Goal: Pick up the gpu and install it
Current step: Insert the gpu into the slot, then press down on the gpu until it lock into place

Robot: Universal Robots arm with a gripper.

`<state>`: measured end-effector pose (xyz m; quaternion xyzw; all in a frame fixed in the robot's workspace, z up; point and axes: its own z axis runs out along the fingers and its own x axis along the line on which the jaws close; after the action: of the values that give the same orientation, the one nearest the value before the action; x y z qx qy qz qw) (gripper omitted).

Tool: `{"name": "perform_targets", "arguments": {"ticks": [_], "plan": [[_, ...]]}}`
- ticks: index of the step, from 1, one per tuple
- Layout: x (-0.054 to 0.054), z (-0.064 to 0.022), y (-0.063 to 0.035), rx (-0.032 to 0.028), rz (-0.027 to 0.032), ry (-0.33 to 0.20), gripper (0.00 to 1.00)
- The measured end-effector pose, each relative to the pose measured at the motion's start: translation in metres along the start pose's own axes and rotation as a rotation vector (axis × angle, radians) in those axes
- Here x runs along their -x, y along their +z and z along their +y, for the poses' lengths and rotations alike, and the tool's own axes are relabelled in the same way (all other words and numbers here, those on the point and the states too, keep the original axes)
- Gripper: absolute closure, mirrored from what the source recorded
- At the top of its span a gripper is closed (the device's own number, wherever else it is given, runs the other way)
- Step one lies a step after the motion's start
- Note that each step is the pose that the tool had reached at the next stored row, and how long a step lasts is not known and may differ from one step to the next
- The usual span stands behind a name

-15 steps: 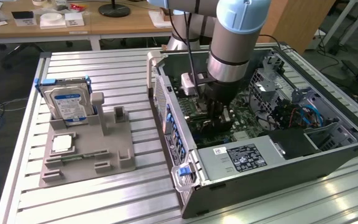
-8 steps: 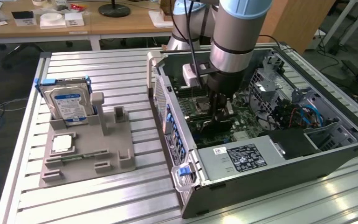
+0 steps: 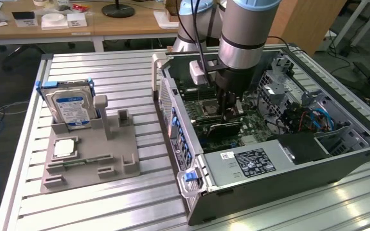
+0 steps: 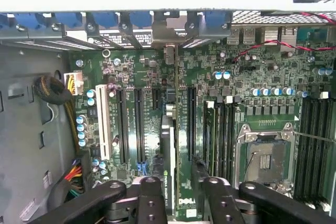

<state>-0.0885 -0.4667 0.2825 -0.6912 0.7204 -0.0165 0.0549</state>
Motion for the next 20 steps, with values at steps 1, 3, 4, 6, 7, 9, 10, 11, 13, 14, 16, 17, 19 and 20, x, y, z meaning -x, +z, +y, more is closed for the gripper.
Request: {"name": "perform_targets", "arguments": {"ticks": [1,3,4,6,7,9,10,11,13,14,16,17,19,20], "plan": [[0.0000,0.0000,0.0000,0.0000,0.0000,0.000,0.73],[0.0000,0.0000,0.0000,0.0000,0.0000,0.000,0.79],[0.0000,0.0000,0.0000,0.0000,0.0000,0.000,0.85],[0.0000,0.0000,0.0000,0.0000,0.0000,0.000,0.90],[0.0000,0.0000,0.0000,0.0000,-0.0001,0.000,0.90],[0.0000,0.0000,0.0000,0.0000,0.0000,0.000,0.89],[0.0000,0.0000,0.0000,0.0000,0.0000,0.000,0.89],[0.0000,0.0000,0.0000,0.0000,0.0000,0.000,0.89],[0.0000,0.0000,0.0000,0.0000,0.0000,0.000,0.89],[0.0000,0.0000,0.0000,0.0000,0.0000,0.000,0.89],[0.0000,0.0000,0.0000,0.0000,-0.0001,0.000,0.89],[0.0000,0.0000,0.0000,0.0000,0.0000,0.000,0.89],[0.0000,0.0000,0.0000,0.0000,0.0000,0.000,0.89],[0.0000,0.0000,0.0000,0.0000,0.0000,0.000,0.89]]}}
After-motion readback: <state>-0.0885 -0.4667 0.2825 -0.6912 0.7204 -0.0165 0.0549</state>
